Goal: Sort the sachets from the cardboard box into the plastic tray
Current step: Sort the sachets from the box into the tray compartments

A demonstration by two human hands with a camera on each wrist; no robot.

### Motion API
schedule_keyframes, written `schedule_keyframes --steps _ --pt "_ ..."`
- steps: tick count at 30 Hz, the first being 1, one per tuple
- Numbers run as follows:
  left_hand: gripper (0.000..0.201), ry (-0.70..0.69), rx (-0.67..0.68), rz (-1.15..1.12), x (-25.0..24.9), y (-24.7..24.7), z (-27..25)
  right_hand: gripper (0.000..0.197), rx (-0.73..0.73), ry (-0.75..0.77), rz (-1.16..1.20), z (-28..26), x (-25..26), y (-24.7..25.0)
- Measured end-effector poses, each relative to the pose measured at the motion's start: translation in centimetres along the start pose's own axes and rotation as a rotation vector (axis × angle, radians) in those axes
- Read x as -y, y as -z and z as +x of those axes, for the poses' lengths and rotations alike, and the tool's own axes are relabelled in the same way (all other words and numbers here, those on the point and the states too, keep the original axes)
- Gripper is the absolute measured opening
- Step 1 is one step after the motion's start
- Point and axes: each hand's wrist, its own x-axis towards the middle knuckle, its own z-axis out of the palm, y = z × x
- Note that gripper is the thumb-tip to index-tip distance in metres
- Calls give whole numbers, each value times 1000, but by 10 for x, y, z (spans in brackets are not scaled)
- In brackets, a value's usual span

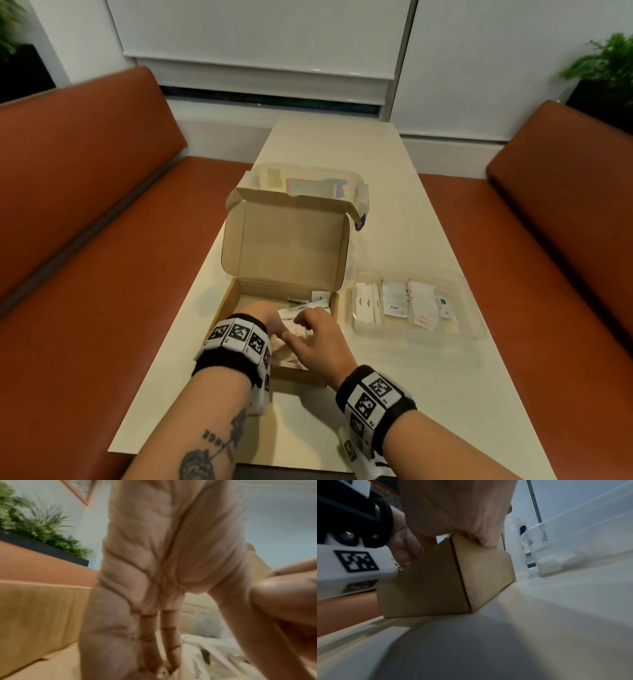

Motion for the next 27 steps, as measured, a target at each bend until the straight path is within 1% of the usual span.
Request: schedule_keyframes --steps 3,7,10,12,14,17,19,21,23,25,27 --pt "40 -19 40 -108 0 -2 -6 28 -5 -19 67 0 2 1" --pt "33 -81 21 -137 -6 -12 -6 20 -17 -82 211 4 4 7" --pt "34 -113 -35 -225 -10 -14 -9 16 9 -100 213 7 6 10" --pt "34 -125 -44 -289 -9 -15 -12 15 12 -112 227 8 6 12" --pt "33 -153 -46 -357 -2 -17 -10 10 -12 -129 261 9 6 15" --pt "28 -150 -135 -537 15 -11 -8 1 -85 -178 306 14 3 23" --pt "21 -194 -192 -642 27 -5 -6 4 -119 -219 323 18 1 30" --pt "21 -267 -240 -755 36 0 -4 12 -113 -240 324 23 3 36" --pt "16 -348 -255 -803 40 3 -6 26 -64 -244 354 28 8 42" --pt "12 -420 -242 -822 39 5 -9 39 -9 -241 397 34 14 47" --pt "15 -471 -225 -820 35 6 -10 45 45 -236 414 40 18 50"
